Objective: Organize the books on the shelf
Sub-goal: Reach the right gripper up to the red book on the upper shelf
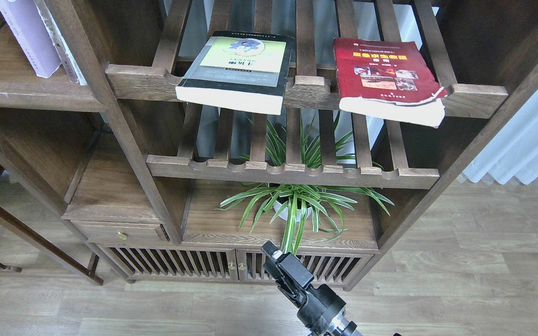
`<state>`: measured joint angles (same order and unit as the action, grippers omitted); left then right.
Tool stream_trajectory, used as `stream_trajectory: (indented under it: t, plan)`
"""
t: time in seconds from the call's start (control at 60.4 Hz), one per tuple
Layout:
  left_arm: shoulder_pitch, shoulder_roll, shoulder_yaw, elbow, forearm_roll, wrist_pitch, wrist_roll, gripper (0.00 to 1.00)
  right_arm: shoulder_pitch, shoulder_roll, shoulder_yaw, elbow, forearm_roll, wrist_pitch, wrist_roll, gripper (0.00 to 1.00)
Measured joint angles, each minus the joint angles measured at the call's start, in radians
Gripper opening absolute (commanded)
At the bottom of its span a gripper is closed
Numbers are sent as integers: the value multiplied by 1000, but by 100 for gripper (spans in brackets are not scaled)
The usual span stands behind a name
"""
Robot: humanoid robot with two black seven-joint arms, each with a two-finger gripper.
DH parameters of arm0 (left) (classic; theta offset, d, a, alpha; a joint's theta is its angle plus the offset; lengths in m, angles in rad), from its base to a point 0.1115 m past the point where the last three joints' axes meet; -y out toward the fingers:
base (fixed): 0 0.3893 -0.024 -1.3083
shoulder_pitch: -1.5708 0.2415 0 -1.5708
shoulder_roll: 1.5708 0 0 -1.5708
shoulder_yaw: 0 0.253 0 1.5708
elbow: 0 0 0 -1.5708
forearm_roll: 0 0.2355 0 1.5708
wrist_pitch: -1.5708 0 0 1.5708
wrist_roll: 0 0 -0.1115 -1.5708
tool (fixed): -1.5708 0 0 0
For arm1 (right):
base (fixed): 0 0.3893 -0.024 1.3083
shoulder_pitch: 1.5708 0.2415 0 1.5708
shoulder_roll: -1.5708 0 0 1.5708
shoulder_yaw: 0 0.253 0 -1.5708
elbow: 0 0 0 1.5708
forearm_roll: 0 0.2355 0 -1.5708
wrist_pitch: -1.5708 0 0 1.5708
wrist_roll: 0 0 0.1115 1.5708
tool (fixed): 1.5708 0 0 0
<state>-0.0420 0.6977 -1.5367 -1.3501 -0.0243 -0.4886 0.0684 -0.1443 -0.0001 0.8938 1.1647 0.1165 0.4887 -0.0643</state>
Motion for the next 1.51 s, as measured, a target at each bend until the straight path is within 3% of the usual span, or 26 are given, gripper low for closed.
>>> stream_trajectory:
  t: [0.149, 0.447, 0.944, 1.507]
  plan:
    - [69, -36, 21, 8, 6, 0, 1, 96, -4, 0, 62, 90, 0, 0, -1, 97]
    - [111, -48, 28, 24, 6, 0, 1, 99, -10, 0, 151, 280, -6, 0, -6, 93]
    - [114, -58, 32, 52, 7, 0, 1, 99, 118, 0, 369, 338, -8, 0, -7, 93]
    - [112, -57, 23, 52, 7, 0, 1, 99, 157, -92, 491, 386, 4, 0, -5, 94]
